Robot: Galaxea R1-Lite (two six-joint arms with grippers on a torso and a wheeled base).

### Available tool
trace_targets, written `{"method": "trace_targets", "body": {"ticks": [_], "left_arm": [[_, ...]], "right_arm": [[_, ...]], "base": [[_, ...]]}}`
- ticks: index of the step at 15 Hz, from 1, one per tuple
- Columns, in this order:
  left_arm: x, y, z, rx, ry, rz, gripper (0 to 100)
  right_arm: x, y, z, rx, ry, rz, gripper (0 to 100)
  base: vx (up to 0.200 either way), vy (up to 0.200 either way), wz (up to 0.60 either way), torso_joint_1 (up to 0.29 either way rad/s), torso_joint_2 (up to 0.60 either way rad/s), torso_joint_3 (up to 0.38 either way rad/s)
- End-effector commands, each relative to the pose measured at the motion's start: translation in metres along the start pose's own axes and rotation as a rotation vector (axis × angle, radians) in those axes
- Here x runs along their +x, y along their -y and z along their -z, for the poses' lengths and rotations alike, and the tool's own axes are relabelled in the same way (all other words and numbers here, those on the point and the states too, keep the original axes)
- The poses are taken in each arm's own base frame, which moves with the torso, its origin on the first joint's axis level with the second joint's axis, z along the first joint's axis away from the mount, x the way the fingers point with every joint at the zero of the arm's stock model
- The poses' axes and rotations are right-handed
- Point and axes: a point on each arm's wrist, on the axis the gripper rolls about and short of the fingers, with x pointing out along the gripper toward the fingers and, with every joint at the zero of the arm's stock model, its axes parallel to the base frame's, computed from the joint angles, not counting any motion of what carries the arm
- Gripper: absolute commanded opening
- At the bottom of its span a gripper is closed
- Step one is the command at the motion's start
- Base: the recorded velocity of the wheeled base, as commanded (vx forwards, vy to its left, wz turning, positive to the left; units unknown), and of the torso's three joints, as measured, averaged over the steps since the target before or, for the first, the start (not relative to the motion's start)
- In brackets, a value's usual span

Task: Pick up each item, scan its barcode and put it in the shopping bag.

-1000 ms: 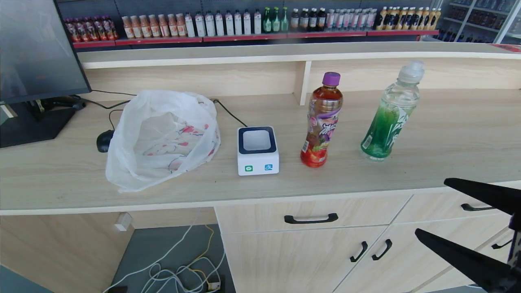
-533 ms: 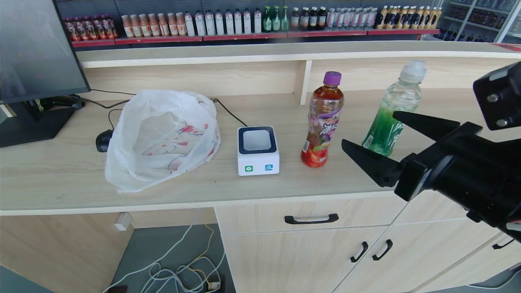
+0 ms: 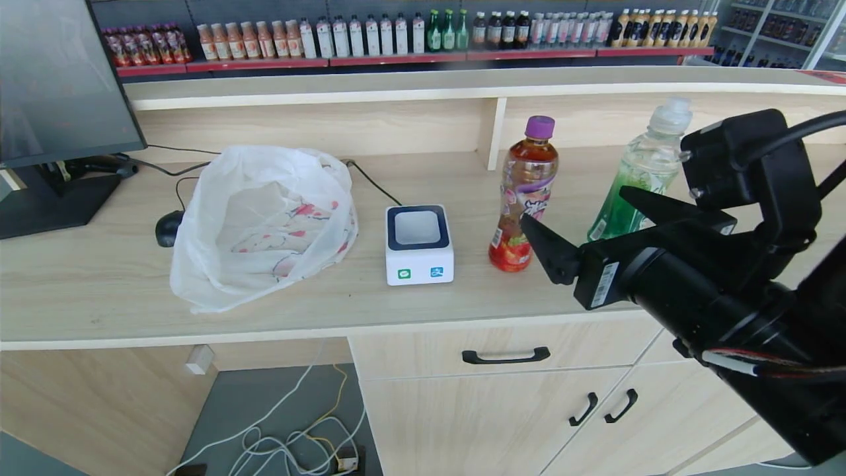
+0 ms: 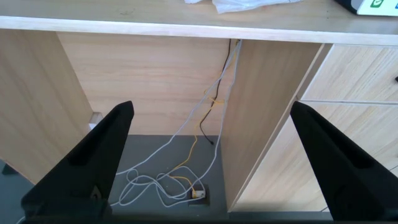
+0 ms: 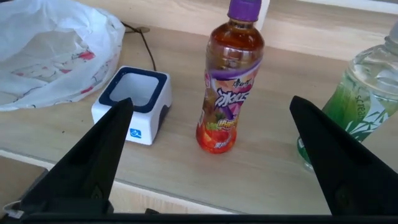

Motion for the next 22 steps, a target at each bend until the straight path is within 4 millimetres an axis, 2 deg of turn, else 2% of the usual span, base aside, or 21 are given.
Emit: {"method": "trace_targets", "body": {"ticks": [1, 3, 6, 9, 13, 16, 18, 22], "left_arm": [[0.0, 0.0, 0.0, 0.0, 0.001, 0.0, 100], [0.0, 0.0, 0.0, 0.0, 0.001, 0.0, 100], [0.0, 0.0, 0.0, 0.0, 0.001, 0.0, 100], [0.0, 0.0, 0.0, 0.0, 0.001, 0.0, 100], [0.0, 0.0, 0.0, 0.0, 0.001, 0.0, 100], [0.0, 0.0, 0.0, 0.0, 0.001, 0.0, 100], [0.0, 0.0, 0.0, 0.0, 0.001, 0.0, 100], [0.0, 0.0, 0.0, 0.0, 0.001, 0.0, 100]], "right_arm": [[0.014, -0.006, 0.016, -0.011, -0.017, 0.017, 100], [0.019, -0.003, 0.017, -0.005, -0.006, 0.04, 100], [0.028, 0.006, 0.033, -0.016, -0.039, 0.021, 100], [0.032, 0.006, 0.043, -0.013, -0.063, -0.003, 100], [0.054, 0.004, 0.052, 0.058, -0.077, 0.026, 100], [0.062, 0.01, 0.06, 0.06, -0.079, 0.058, 100], [0.071, 0.007, 0.068, 0.074, -0.05, 0.068, 100], [0.081, 0.004, 0.072, 0.081, -0.033, 0.057, 100]], "base": [[0.0, 0.0, 0.0, 0.0, 0.0, 0.0], [0.0, 0.0, 0.0, 0.0, 0.0, 0.0], [0.0, 0.0, 0.0, 0.0, 0.0, 0.0], [0.0, 0.0, 0.0, 0.0, 0.0, 0.0], [0.0, 0.0, 0.0, 0.0, 0.0, 0.0], [0.0, 0.0, 0.0, 0.0, 0.0, 0.0], [0.0, 0.0, 0.0, 0.0, 0.0, 0.0], [0.0, 0.0, 0.0, 0.0, 0.0, 0.0]]}}
